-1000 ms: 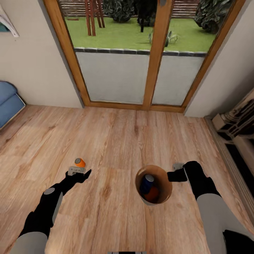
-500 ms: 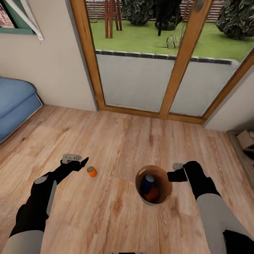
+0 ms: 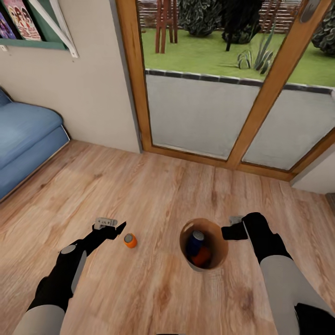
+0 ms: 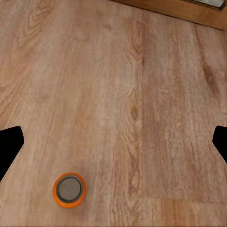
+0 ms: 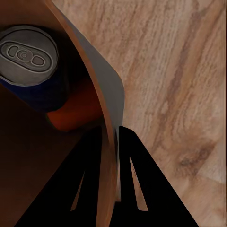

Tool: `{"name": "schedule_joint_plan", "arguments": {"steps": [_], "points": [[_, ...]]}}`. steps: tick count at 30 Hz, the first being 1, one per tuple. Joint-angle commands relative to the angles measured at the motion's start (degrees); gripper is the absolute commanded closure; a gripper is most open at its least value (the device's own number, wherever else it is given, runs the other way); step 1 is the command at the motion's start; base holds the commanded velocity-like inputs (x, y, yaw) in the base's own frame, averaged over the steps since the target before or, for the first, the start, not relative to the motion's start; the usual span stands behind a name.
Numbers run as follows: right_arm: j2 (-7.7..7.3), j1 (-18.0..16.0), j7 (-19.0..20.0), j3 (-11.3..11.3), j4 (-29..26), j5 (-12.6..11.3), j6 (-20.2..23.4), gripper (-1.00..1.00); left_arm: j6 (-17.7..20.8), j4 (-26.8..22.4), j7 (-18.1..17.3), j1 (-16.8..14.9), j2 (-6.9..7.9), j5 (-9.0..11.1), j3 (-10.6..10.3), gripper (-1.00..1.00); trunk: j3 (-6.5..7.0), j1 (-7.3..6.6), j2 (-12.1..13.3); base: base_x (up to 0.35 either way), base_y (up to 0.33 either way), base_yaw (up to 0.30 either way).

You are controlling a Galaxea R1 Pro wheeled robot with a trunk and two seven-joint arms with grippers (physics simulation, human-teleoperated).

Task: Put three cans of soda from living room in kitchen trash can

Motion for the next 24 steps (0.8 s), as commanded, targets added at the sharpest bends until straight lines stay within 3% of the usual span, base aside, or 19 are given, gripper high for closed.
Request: {"name": "schedule_joint_plan", "arguments": {"steps": [1, 10, 20, 23, 24], "points": [[0.04, 0.0, 0.4, 0.0, 0.0, -1.5, 0.4, 1.00, -0.2, 0.3, 0.1, 0.0, 0.01, 0.1, -0.3, -1.00, 0.01, 0.00, 0.0, 0.318, 0.050, 0.019], [0.16, 0.0, 0.4, 0.0, 0.0, -1.5, 0.4, 1.00, -0.8, 1.1, 0.2, 0.0, 0.00, -0.2, -0.8, -1.00, 0.02, 0.00, 0.0, 0.291, 0.013, 0.005], [0.17, 0.0, 0.4, 0.0, 0.0, -1.5, 0.5, 1.00, -2.6, 1.9, 0.4, 0.0, 0.03, -0.3, -0.7, -1.00, 0.02, 0.00, 0.0, 0.022, 0.000, 0.000], [0.17, 0.0, 0.3, 0.0, 0.0, -1.5, 0.5, 1.00, -4.9, 4.1, 2.9, 0.0, 0.12, -0.5, -0.6, -1.00, 0.02, 0.00, 0.0, 0.001, 0.000, 0.000], [0.19, 0.0, 0.3, 0.1, 0.0, -1.5, 0.5, 1.00, -7.0, 6.7, 5.2, 0.0, 0.23, -0.5, -0.5, -1.00, 0.02, 0.00, 0.0, 0.000, 0.000, 0.000]]}}
